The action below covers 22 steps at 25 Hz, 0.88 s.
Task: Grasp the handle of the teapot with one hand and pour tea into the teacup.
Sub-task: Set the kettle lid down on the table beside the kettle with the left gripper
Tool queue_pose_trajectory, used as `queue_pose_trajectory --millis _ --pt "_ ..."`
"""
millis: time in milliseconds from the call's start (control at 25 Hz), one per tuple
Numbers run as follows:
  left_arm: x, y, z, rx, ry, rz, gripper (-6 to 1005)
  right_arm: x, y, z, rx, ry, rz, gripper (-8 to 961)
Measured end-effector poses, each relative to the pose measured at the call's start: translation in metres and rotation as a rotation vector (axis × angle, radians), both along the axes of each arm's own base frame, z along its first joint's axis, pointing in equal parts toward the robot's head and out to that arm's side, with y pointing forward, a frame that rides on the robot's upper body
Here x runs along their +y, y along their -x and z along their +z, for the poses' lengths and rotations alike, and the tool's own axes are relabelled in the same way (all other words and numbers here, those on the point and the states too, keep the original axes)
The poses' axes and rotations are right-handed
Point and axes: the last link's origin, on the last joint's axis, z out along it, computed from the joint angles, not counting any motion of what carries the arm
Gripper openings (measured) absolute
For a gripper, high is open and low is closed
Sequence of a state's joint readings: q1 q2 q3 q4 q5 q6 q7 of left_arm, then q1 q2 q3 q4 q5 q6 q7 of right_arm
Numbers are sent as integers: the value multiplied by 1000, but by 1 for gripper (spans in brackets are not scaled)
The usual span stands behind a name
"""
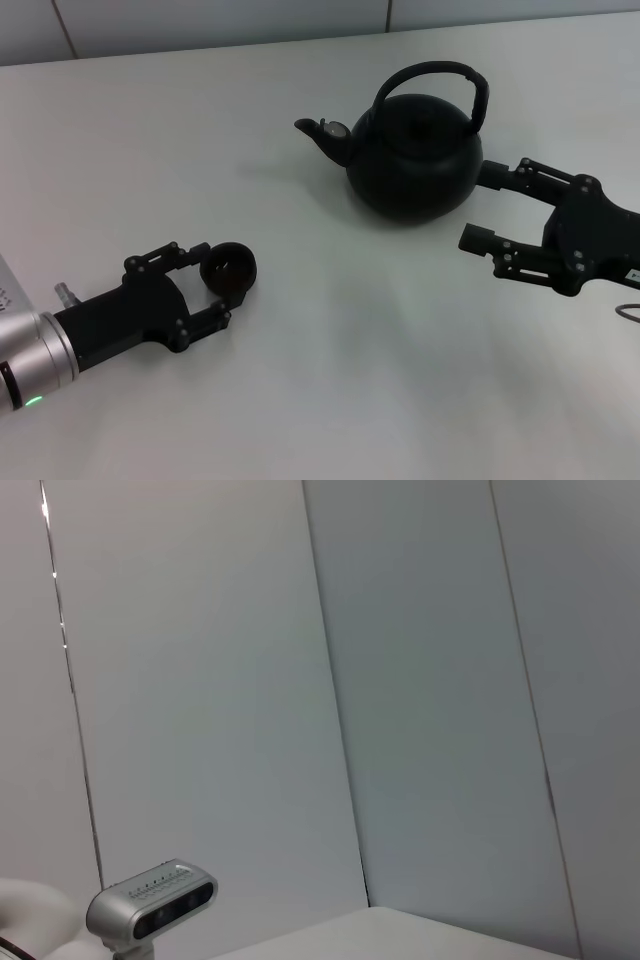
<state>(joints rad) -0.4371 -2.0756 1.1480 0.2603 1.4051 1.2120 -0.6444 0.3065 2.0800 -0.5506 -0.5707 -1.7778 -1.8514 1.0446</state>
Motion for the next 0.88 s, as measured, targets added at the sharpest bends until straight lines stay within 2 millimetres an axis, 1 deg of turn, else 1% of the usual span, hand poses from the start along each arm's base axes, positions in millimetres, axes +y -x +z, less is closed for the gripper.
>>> queue_pose_trajectory --millis 880 --pt "-4 3 0 3 7 5 696 2 2 0 0 1 8 790"
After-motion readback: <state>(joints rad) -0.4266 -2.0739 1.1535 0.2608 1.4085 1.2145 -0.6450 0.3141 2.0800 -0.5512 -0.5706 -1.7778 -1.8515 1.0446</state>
